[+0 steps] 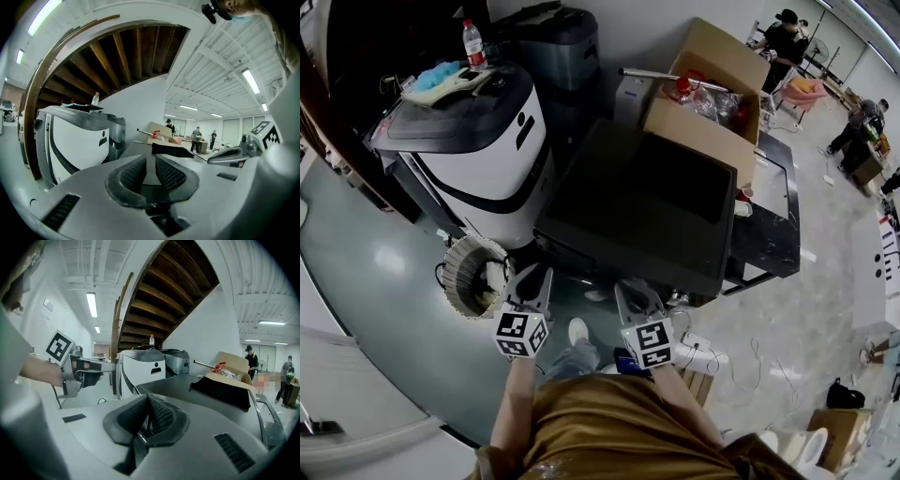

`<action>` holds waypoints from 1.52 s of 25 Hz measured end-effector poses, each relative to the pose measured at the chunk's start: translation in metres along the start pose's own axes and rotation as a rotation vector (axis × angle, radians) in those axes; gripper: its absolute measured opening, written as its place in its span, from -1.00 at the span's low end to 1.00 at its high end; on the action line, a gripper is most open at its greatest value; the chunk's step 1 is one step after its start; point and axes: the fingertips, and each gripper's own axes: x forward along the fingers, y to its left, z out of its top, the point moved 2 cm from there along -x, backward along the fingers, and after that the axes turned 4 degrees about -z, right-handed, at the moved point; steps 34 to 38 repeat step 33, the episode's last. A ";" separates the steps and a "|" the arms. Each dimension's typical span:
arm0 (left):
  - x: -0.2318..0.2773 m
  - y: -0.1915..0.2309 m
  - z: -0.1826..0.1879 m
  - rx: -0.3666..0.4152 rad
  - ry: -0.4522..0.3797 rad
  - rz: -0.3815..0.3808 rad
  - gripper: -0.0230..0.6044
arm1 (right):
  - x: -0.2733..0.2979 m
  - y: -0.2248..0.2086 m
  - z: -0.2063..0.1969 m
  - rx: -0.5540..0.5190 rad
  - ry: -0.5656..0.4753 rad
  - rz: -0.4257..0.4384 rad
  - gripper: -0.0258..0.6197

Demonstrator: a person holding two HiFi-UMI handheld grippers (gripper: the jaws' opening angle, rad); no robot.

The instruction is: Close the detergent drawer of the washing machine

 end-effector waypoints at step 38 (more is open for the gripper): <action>-0.006 0.017 -0.012 -0.042 0.006 0.032 -0.67 | 0.001 -0.001 -0.003 -0.004 0.010 0.000 -0.88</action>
